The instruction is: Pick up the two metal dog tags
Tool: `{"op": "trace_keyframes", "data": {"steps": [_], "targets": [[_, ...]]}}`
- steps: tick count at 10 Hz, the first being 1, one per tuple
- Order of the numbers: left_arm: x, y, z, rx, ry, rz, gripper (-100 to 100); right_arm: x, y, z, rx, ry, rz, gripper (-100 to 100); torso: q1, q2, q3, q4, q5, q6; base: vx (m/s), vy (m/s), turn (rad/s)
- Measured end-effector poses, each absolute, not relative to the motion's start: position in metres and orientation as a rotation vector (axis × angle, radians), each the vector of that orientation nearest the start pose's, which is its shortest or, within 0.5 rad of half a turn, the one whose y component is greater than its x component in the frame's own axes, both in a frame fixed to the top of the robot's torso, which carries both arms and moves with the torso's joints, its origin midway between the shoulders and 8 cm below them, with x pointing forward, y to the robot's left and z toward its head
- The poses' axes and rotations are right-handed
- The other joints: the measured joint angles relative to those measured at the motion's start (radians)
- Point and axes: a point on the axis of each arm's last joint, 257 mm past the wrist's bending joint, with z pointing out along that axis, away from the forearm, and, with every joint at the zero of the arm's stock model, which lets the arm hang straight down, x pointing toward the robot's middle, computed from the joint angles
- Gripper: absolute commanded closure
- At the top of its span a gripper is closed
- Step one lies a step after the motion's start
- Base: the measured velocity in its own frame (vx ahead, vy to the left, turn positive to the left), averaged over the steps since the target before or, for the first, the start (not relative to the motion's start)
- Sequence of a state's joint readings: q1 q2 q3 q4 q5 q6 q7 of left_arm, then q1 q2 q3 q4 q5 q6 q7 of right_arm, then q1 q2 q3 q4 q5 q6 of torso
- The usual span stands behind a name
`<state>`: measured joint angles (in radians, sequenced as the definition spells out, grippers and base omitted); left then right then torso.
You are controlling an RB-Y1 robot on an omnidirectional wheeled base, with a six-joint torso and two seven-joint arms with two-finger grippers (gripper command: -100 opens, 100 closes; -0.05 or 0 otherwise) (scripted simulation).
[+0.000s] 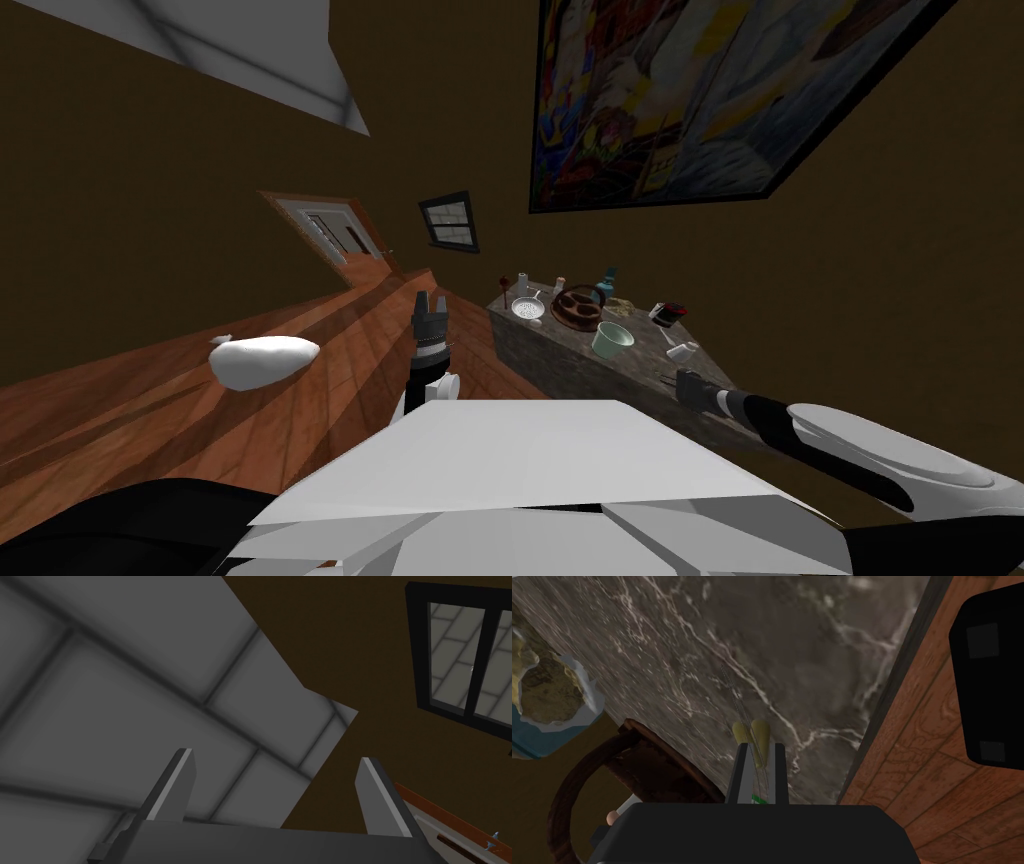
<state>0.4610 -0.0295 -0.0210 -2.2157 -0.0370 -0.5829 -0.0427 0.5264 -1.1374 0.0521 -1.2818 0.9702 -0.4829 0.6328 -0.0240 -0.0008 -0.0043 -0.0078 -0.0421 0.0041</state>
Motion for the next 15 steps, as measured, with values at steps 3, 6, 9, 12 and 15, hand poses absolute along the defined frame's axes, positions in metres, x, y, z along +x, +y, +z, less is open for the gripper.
{"op": "trace_keyframes", "data": {"steps": [3,6,9,12,15], "targets": [[0.346,0.266,0.024,-0.599,0.582,-1.287,0,0.235,-0.571,-0.384,-1.237,2.179,-0.397,100,0.0,0.001,0.0,-0.002,-0.001,0.007,0.0,-0.033,0.094],[0.346,0.266,0.024,-0.599,0.582,-1.287,0,0.224,-0.563,-0.379,-1.171,2.18,-0.422,100,-0.003,0.002,0.0,-0.002,-0.003,0.008,-0.005,-0.034,0.057],[0.346,0.266,0.024,-0.599,0.582,-1.287,0,0.193,-0.57,-0.39,-1.17,2.233,-0.406,100,-0.005,0.005,0.001,-0.004,-0.007,0.011,0.0,-0.006,0.125],[0.346,0.266,0.024,-0.599,0.582,-1.287,0,0.188,-0.569,-0.377,-1.098,2.232,-0.455,100,-0.009,0.006,0.001,-0.004,-0.008,0.012,-0.009,-0.042,0.043],[0.346,0.266,0.024,-0.599,0.582,-1.287,0,0.157,-0.565,-0.381,-1.062,2.278,-0.453,100,-0.008,0.005,0.001,-0.003,-0.007,0.007,-0.011,-0.03,0.195]]}}
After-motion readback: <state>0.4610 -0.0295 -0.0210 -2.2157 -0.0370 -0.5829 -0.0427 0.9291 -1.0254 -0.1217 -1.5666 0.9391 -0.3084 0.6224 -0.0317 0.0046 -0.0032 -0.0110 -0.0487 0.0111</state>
